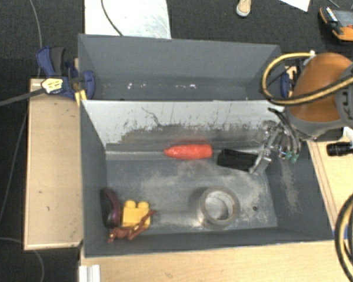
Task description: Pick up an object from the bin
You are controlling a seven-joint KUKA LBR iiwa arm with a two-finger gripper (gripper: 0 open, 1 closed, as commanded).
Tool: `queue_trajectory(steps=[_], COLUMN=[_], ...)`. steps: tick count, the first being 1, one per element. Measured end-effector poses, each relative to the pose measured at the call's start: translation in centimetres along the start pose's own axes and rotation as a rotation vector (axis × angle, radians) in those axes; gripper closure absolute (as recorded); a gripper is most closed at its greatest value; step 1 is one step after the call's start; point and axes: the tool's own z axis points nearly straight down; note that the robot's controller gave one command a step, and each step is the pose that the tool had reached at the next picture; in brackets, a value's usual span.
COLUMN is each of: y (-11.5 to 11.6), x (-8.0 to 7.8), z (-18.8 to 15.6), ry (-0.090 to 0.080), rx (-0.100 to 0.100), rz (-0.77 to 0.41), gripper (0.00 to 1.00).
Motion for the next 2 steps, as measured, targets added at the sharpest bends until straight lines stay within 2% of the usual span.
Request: queue_trajectory(steps=[1,2], y=[3.7,3.5], x=[3.3,2.1], z=[3.5,6.5], ry=[0.017,0.002], rx=[0.002,0.002], rz=[-0.138,0.021], gripper=[0.0,0.0])
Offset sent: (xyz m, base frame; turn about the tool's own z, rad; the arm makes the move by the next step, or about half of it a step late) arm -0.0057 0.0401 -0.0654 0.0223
